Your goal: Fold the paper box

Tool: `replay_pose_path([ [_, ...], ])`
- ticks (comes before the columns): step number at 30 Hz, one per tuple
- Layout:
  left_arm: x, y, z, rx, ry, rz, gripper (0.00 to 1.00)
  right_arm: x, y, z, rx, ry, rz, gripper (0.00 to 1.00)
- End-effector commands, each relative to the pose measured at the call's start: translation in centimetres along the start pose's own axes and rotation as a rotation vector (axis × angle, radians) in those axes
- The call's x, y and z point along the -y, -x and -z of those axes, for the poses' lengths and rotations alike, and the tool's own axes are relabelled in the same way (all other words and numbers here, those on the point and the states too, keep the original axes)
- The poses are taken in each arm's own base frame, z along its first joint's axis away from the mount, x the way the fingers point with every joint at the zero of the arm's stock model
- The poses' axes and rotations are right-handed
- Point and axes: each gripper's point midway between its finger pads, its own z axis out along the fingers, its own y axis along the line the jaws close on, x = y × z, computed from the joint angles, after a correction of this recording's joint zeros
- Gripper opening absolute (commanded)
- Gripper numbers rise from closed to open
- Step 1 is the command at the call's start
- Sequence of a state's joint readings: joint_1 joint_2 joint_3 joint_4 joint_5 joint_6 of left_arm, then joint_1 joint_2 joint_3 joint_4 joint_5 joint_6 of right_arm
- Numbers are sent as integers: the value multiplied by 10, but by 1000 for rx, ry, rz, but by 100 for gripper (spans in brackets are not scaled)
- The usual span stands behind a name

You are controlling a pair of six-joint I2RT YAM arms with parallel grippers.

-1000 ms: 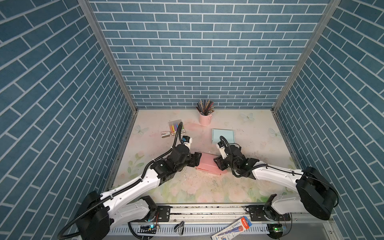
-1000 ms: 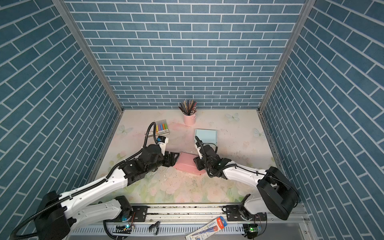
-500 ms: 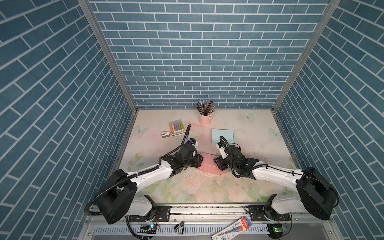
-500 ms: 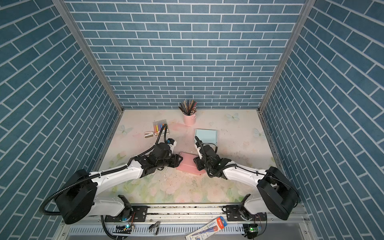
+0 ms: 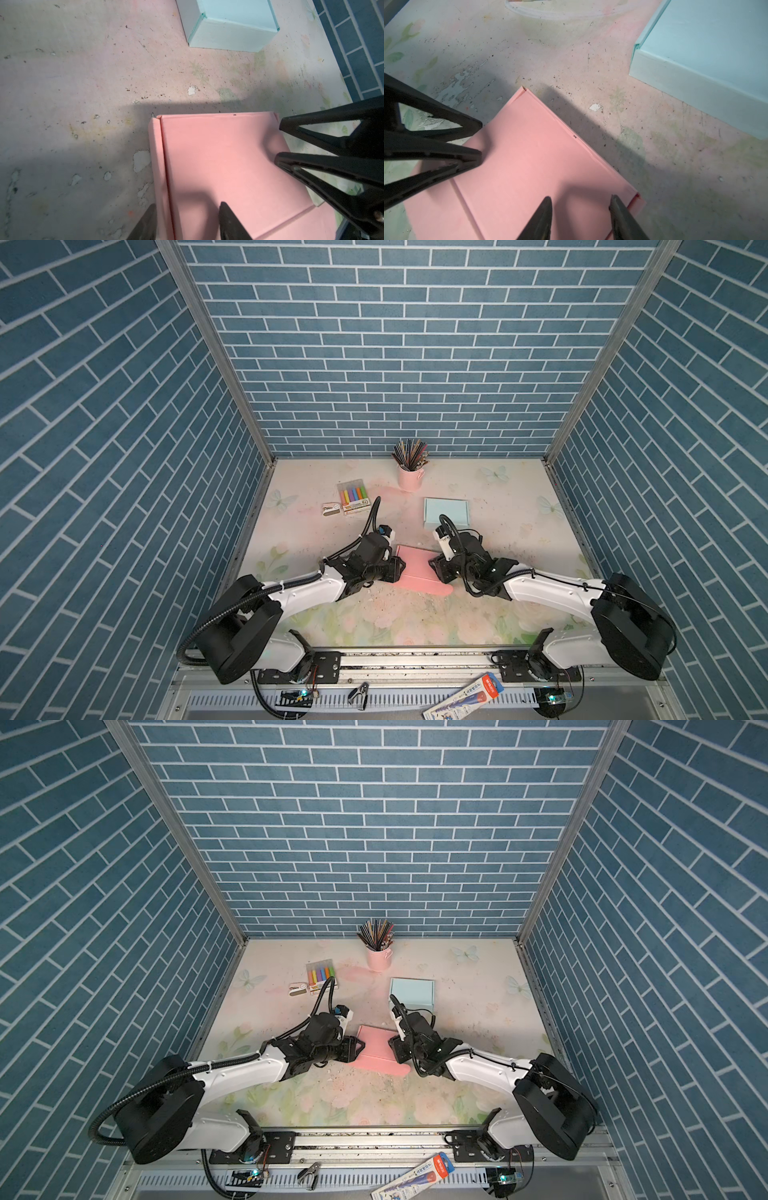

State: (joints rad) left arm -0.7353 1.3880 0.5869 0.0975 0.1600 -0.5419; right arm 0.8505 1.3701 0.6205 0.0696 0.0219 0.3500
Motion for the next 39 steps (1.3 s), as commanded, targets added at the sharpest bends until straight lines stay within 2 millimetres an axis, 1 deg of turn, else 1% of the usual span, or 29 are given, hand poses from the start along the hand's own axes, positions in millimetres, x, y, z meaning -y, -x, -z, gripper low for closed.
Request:
replay_pose_path([
  [1, -8, -7, -4, -14, 16, 13, 48, 1, -3, 7, -13, -12, -62, 48],
  [3, -9, -8, -5, -15, 22, 12, 47, 6, -3, 13, -35, -51, -102, 48],
  [5, -11, -10, -6, -16, 24, 15, 47, 13, -3, 25, -45, -95, -178, 49],
  [8, -12, -13, -8, -21, 21, 21, 46, 14, -6, 37, -45, -70, -273, 52],
  [11, -13, -15, -10, -26, 22, 22, 45, 15, -12, 40, -61, -11, -363, 52],
  [15, -13, -15, -10, -27, 20, 18, 45, 12, -15, 40, -53, 68, -428, 52],
  [20, -13, -15, -10, -28, 22, 18, 43, 12, -20, 32, -63, 133, -475, 52],
  [23, -12, -14, -11, -26, 18, 17, 40, 10, -20, 28, -68, 151, -472, 52],
  [28, -12, -15, -10, -26, 17, 21, 38, 10, -22, 17, -89, 165, -467, 52],
  [39, -13, -20, -7, -25, 9, 41, 36, 8, -9, -5, -110, 178, -410, 51],
])
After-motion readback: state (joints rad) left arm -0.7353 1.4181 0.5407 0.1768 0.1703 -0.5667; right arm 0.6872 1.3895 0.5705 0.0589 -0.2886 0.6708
